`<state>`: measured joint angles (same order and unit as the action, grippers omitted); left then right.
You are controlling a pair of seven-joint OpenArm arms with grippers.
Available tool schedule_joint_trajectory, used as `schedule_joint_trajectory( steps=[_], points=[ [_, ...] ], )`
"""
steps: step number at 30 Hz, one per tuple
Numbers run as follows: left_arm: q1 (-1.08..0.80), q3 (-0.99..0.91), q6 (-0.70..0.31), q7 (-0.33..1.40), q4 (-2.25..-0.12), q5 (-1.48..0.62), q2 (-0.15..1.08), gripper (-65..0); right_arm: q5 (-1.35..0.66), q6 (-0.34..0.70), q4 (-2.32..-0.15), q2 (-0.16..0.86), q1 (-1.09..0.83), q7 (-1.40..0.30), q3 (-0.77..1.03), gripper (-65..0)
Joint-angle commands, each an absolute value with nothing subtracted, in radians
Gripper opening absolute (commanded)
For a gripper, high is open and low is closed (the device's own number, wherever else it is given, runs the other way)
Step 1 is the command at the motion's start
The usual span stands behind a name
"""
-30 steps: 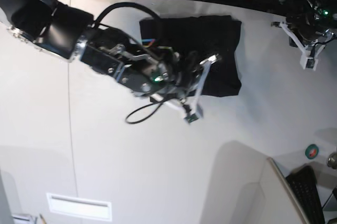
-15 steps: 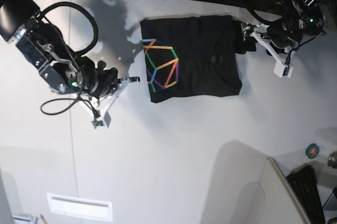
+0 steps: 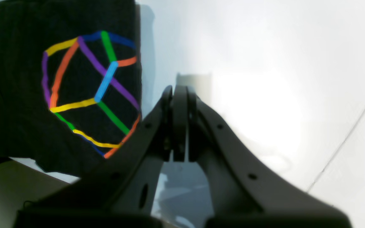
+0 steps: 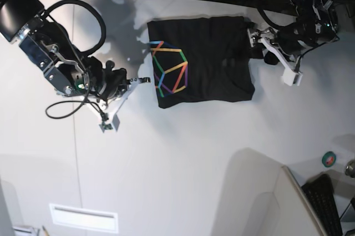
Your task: Layout the t-shirt on the table in an organized manner, then fold the t-shirt properly
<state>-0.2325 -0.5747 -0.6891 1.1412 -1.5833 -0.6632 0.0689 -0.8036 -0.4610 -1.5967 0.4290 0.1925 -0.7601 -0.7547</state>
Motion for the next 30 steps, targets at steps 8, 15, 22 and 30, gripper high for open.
schedule_joint_trajectory(
  steps=[8, 15, 22, 30],
  points=[
    [-0.182, -0.522, -0.69, 1.119, -1.465, -0.69, 0.082, 0.0, -0.8, -0.456, -1.592, 0.433, 0.211, -0.746, -0.746, -65.0],
    [-0.182, -0.418, -0.582, 1.01, -1.376, -0.69, 0.139, 0.0, -0.8, -0.456, -1.563, 0.433, 0.209, -0.746, -0.746, -65.0],
    [-0.163, -0.352, -0.575, 1.004, -1.32, -0.67, 0.16, -15.1, -0.8, -0.456, -1.564, 0.435, 0.186, -0.67, -0.74, -65.0],
    [-0.145, -0.332, -0.568, 1.007, -1.328, -0.478, 0.156, -65.0, -0.8, -0.456, -1.564, 0.435, 0.18, -0.65, -0.74, -65.0]
  ],
)
